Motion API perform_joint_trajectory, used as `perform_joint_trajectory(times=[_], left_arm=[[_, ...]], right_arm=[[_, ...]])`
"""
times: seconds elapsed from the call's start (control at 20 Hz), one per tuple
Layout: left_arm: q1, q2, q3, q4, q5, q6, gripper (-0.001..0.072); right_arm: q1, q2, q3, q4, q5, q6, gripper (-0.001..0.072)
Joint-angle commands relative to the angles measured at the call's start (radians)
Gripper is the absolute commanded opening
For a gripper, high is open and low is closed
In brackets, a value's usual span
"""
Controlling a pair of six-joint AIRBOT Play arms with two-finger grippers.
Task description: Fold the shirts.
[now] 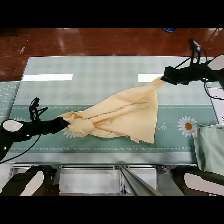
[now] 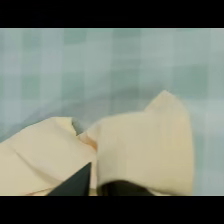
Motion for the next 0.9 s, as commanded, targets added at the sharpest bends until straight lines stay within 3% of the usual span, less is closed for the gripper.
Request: perform_joint_trajectory(times=[0.0, 0.2, 0.3, 0.4, 0.45, 0.65, 0.85], left_arm=[[0.014, -0.113, 0.1, 0.022, -0.077, 0.014, 0.0507], [0.196, -0.091, 0.45, 0.108, -0.346, 0.014, 0.0507], [0.312, -0.072, 0.567, 0.103, -0.363, -0.019, 0.0506], [0.369, -0.078, 0.568, 0.087, -0.359, -0.12, 0.0506], [0.364, -0.092, 0.536, 0.08, -0.376, -0.161, 0.0506], [0.267, -0.233, 0.396, 0.066, -0.53, -0.158, 0.0506], [0.191, -0.373, 0.387, 0.059, -0.458, -0.158, 0.0506]], right_arm=[[-0.011, -0.068, 0.009, 0.023, -0.008, -0.004, 0.0407], [-0.209, 0.014, 0.146, -0.023, 0.218, -0.01, 0.0406], [-0.353, 0.105, 0.126, -0.065, 0.248, -0.009, 0.0405], [-0.471, 0.195, 0.004, -0.083, 0.233, 0.005, 0.0405], [-0.508, 0.237, -0.09, -0.082, 0.215, 0.018, 0.0405], [-0.545, 0.341, -0.448, -0.077, 0.173, -0.013, 0.0405], [-0.544, 0.343, -0.616, 0.003, 0.175, -0.099, 0.0405]])
